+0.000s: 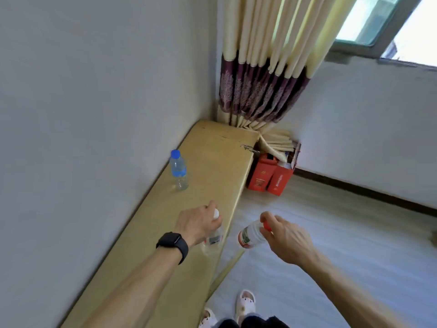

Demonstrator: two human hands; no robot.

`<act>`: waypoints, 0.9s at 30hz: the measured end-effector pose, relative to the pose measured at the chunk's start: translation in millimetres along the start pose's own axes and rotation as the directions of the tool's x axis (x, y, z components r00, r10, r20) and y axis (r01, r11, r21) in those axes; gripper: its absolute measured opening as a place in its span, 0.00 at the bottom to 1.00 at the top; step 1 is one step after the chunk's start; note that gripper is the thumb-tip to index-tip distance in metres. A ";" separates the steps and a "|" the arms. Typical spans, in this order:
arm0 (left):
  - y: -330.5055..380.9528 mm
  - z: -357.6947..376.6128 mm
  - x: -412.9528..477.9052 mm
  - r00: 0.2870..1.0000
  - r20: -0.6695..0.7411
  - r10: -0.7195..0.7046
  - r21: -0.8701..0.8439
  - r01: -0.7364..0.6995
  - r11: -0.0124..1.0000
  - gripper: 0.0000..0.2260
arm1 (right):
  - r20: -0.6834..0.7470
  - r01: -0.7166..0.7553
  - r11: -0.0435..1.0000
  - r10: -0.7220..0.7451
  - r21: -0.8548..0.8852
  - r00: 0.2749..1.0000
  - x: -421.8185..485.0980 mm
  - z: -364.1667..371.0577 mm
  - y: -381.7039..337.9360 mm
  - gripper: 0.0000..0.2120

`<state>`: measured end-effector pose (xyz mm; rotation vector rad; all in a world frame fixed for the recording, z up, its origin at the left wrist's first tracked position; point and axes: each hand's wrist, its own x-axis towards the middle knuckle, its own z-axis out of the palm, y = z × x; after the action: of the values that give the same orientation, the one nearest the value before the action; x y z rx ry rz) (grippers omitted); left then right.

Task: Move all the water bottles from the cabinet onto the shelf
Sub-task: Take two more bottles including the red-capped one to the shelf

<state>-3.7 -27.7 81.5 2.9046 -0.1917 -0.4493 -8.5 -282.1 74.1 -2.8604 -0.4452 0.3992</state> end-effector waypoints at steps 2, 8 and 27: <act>48.9 -1.6 12.8 0.989 -0.001 0.149 0.041 -0.149 0.988 0.16 | -0.037 -0.088 0.996 0.089 0.030 0.995 -37.5 -15.5 35.8 0.09; 210.4 -8.8 57.6 0.860 0.020 0.511 0.128 -0.509 0.851 0.16 | -0.254 -0.372 0.924 0.383 0.094 0.888 -155.0 -62.8 140.1 0.14; 779.8 11.6 75.1 0.275 0.100 0.956 0.225 -0.942 0.248 0.13 | -0.479 -0.798 0.393 0.864 0.456 0.152 -442.0 -148.8 474.7 0.14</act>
<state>-12.3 -799.8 214.5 2.2874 -1.9978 -0.0756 -243.9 -892.6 195.4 -2.5393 1.3654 -0.5026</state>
